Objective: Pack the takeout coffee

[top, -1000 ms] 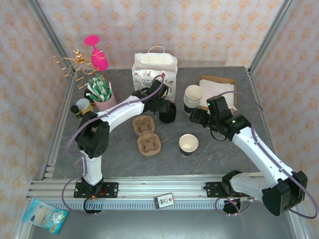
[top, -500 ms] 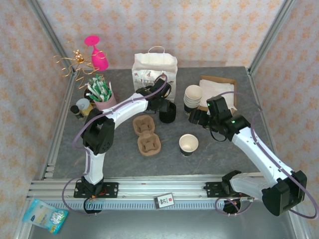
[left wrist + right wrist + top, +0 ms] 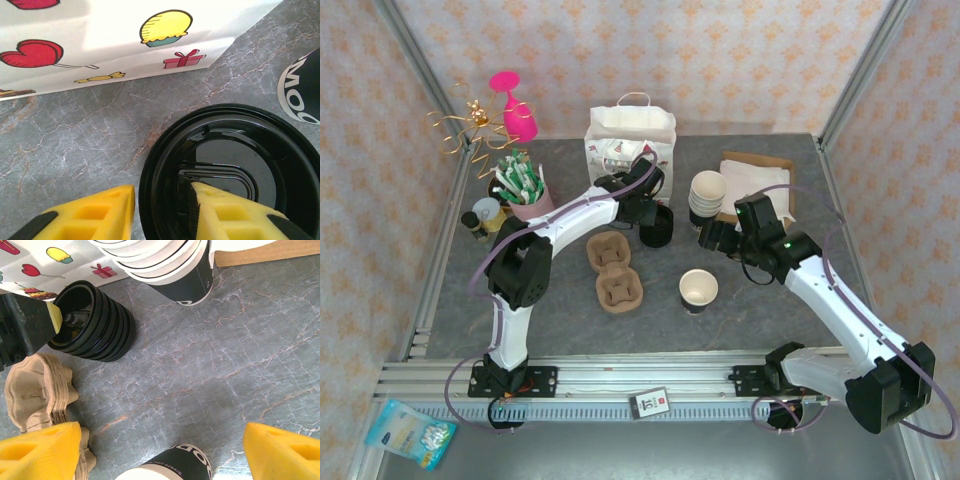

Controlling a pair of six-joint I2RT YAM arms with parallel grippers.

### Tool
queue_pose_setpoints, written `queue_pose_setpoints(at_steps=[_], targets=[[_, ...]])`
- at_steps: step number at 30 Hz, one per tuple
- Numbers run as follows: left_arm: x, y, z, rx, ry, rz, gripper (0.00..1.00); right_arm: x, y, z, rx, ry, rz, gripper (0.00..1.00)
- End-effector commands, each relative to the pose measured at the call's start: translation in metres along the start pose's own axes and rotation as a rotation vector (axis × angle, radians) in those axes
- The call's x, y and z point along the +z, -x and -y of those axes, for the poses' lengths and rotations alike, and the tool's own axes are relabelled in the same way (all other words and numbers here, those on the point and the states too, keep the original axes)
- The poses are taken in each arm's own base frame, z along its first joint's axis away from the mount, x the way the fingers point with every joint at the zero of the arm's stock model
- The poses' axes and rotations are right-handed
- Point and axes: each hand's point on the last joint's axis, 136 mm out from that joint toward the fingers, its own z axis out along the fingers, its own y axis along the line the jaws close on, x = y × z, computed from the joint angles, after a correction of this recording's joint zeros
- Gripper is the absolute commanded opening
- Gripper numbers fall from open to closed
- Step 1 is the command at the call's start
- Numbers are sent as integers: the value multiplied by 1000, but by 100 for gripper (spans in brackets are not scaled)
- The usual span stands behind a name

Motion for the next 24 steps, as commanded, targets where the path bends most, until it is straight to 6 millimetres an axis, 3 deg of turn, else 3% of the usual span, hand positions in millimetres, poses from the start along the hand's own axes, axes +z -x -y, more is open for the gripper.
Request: queue_pose_setpoints(at_steps=[1, 15, 24], targets=[[0, -2, 7, 16, -11, -21, 35, 0, 2, 2, -15, -1, 12, 84], [-6, 3, 8, 6, -18, -7, 22, 0, 0, 4, -18, -8, 13, 85], [-6, -12, 22, -29, -119, -44, 17, 0, 2, 7, -17, -19, 20, 86]])
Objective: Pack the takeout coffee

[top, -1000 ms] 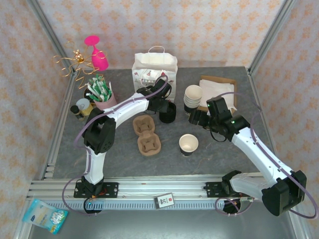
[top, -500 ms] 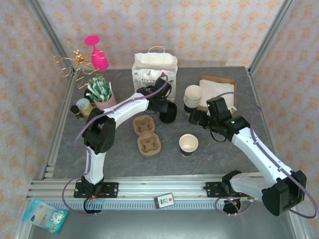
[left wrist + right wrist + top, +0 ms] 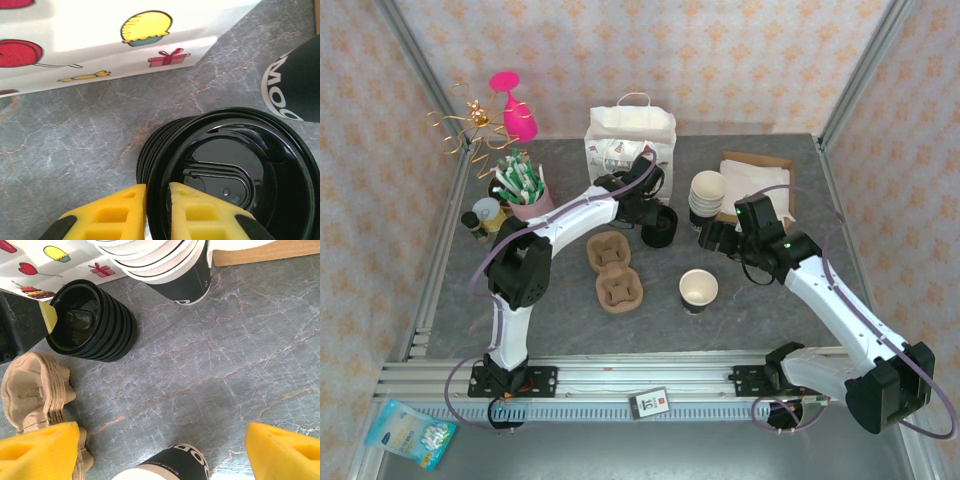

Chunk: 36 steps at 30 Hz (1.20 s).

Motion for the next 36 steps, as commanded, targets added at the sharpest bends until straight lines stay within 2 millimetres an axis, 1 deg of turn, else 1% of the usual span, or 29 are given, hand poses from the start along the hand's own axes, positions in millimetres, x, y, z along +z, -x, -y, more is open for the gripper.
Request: queue_pose_setpoints(at_steps=[1, 5, 8, 11, 19, 21, 23, 24, 28, 29, 31, 32, 33, 36], targets=[[-5, -12, 13, -22, -74, -28, 17, -1, 4, 6, -10, -18, 23, 86], [-10, -17, 22, -48, -142, -31, 17, 0, 4, 8, -3, -24, 24, 86], [-15, -19, 25, -62, -147, -28, 16, -2, 7, 10, 6, -30, 34, 86], [-22, -19, 36, -69, -182, -10, 16, -4, 10, 14, 22, -38, 46, 87], [-25, -20, 65, -82, -258, 3, 15, -8, 17, 29, 72, -45, 64, 88], [-22, -22, 72, -72, -271, -6, 14, -9, 18, 34, 88, -45, 65, 88], [-19, -21, 68, -69, -240, -9, 13, -9, 19, 36, 94, -43, 66, 89], [-19, -20, 63, -67, -213, -5, 12, -10, 19, 37, 98, -43, 65, 89], [-28, -15, 51, -51, -153, 31, 13, -10, 19, 37, 96, -37, 67, 89], [-31, -13, 46, -48, -129, 42, 13, -10, 19, 36, 97, -35, 66, 89], [-28, -12, 34, -51, -81, 48, 13, -9, 19, 35, 97, -29, 62, 89], [-38, -7, 29, -62, -76, 72, 13, -9, 19, 35, 94, -27, 62, 89], [-39, -6, 23, -70, -66, 79, 13, -8, 19, 35, 95, -29, 60, 89], [-34, -4, 17, -83, -60, 81, 13, -8, 19, 34, 94, -23, 59, 89]])
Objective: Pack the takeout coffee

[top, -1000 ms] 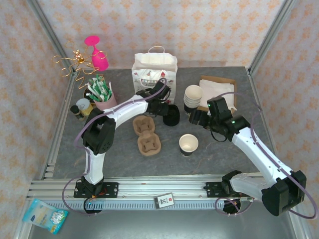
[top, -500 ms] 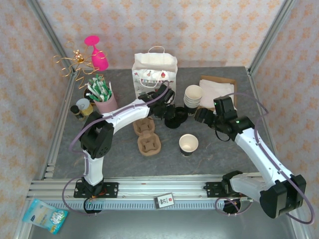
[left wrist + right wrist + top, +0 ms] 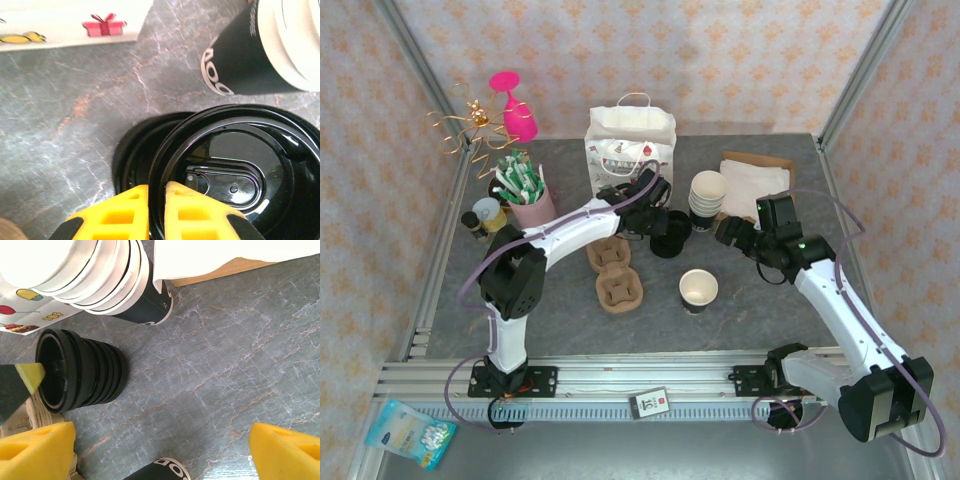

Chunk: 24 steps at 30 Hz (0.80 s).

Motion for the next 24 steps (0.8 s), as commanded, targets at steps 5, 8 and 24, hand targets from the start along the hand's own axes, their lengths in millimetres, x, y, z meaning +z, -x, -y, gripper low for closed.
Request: queue_pose_setpoints(at_steps=[5, 8, 24], targets=[[-2, 6, -15, 3, 53, -1, 13, 0, 0, -2, -13, 20, 2, 90], [0, 2, -14, 6, 44, -15, 13, -1, -1, -1, -17, 15, 1, 90], [-46, 19, -5, -41, -90, 99, 13, 2, -3, -6, -36, 47, -9, 91]])
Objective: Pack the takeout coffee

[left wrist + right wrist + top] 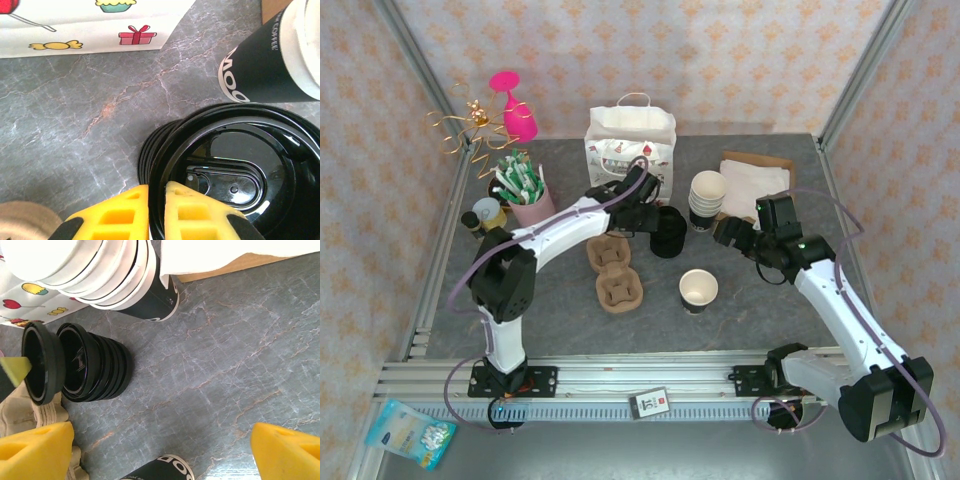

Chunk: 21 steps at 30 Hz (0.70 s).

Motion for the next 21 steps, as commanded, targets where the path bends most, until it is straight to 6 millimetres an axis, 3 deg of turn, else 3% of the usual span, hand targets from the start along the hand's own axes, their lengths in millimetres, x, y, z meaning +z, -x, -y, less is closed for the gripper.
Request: queue_pose_setpoints(at_steps=[1, 6, 14, 21], targets=[[-35, 19, 13, -26, -107, 90, 13, 0, 0, -8, -33, 53, 3, 91], [-62, 13, 30, -78, -265, 103, 13, -24, 8, -55, -56, 292, 23, 92], [-140, 36, 94, -257, -742, 183, 14, -110, 36, -132, -73, 695, 138, 100], [-209, 70, 124, -457, -1162, 232, 14, -182, 58, -171, -27, 978, 246, 100]])
